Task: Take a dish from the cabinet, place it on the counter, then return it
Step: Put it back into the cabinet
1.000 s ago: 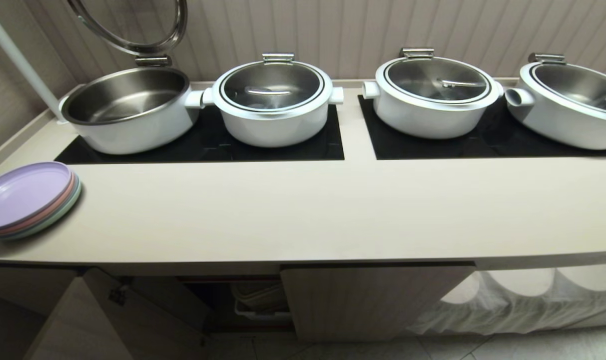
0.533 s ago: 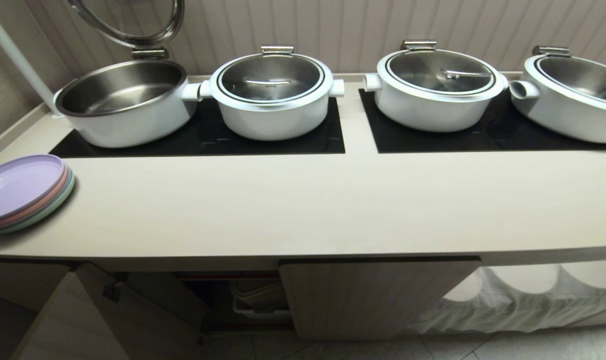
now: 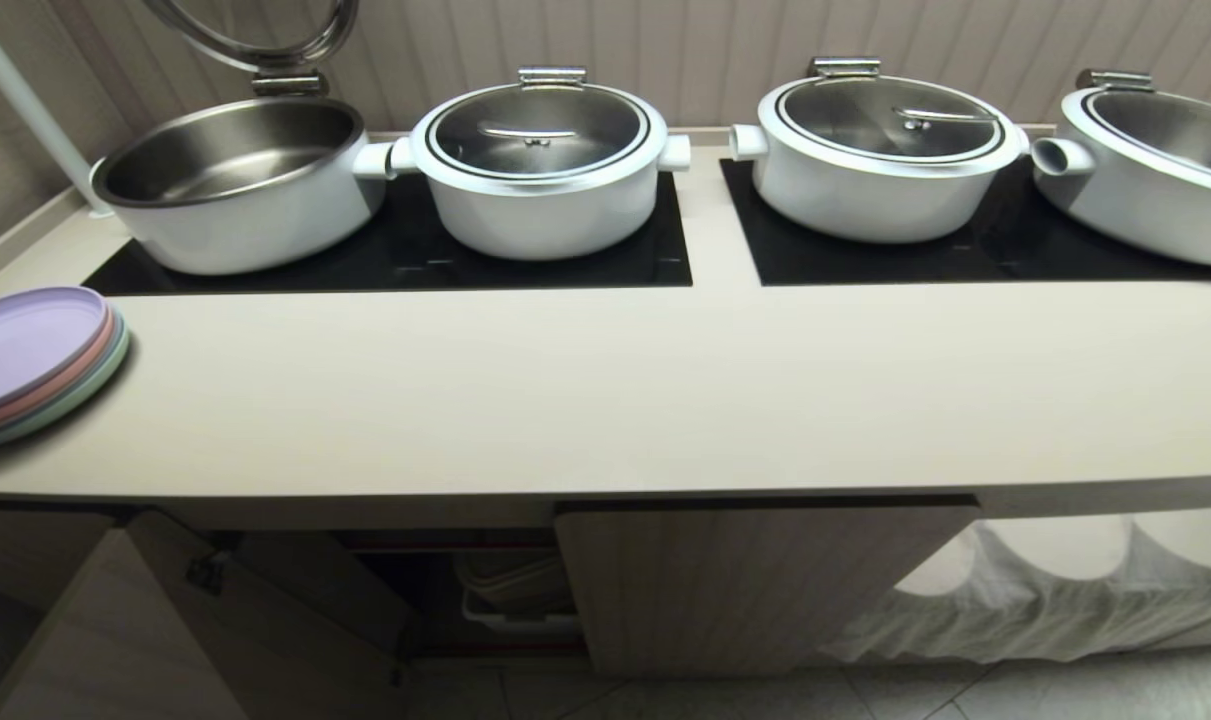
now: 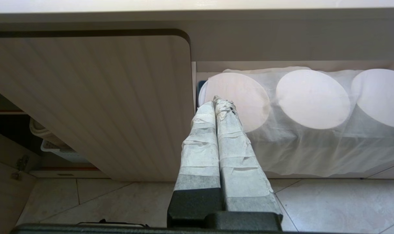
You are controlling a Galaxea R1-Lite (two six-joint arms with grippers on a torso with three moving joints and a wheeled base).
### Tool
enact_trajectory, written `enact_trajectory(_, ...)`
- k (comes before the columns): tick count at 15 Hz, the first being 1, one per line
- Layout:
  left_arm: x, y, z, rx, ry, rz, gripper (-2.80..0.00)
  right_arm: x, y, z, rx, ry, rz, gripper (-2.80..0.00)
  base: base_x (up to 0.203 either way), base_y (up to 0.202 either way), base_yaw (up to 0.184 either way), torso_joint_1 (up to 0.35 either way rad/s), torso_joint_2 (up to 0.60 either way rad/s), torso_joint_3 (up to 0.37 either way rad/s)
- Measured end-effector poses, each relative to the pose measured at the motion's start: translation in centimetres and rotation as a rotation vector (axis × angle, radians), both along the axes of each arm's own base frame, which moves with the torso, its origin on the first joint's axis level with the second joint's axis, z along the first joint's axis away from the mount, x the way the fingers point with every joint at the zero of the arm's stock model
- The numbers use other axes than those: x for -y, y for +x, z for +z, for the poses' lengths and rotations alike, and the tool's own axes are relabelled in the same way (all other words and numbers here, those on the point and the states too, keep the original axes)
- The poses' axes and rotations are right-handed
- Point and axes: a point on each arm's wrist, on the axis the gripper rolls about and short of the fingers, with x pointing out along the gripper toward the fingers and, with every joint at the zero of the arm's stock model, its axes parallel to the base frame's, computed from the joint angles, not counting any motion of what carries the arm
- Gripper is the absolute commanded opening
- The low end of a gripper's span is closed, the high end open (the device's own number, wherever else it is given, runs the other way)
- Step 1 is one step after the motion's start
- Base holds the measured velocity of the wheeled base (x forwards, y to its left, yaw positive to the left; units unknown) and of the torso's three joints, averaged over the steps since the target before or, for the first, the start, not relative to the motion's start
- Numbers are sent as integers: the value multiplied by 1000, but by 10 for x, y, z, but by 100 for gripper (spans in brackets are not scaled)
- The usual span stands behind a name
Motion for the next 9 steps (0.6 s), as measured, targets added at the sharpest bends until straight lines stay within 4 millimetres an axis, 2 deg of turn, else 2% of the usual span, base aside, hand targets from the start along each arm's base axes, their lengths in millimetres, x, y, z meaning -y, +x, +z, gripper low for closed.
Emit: enact_trajectory(9, 0, 0, 1, 2, -1, 1, -280, 0, 0, 0, 0, 2, 0, -280, 0, 0, 0, -156, 338, 179)
